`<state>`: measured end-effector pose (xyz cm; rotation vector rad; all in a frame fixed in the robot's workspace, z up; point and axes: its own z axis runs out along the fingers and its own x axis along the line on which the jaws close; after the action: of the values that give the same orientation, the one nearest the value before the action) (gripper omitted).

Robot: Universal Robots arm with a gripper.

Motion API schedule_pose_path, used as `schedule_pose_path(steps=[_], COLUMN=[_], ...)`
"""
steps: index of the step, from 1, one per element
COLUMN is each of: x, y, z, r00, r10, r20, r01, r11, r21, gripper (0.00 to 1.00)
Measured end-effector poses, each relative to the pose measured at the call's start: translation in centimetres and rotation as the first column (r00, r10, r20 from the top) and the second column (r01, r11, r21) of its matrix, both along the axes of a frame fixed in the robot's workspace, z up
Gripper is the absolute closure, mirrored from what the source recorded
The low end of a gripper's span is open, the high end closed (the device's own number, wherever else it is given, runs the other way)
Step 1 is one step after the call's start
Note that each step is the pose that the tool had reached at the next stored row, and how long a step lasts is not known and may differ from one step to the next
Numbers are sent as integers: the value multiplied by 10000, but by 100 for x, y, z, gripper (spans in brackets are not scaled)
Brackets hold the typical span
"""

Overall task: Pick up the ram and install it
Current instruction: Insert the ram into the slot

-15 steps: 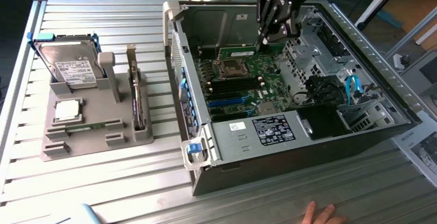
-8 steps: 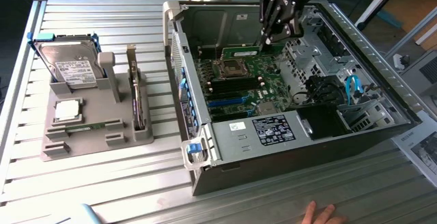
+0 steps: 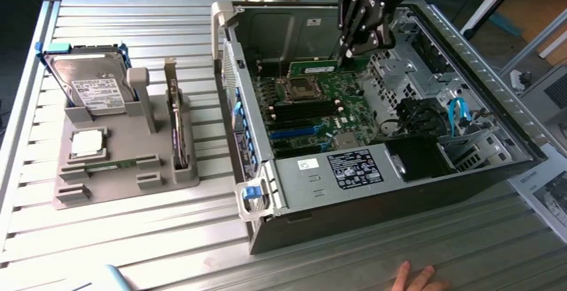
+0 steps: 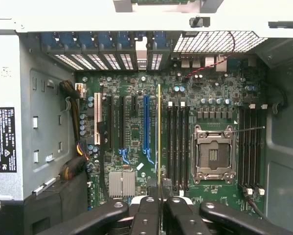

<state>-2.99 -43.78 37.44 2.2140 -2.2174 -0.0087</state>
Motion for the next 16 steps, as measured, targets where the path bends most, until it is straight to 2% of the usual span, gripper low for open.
schedule_pose_path(steps=[9,14,16], x=[1,2,4], y=[4,83,137], z=[-2,-7,-9], r00=[10000,10000,10000], r10=[1,0,0], r20=[1,8,13], r01=[-1,0,0], r11=[10000,10000,10000], r21=[2,0,0], gripper=[88,88,88])
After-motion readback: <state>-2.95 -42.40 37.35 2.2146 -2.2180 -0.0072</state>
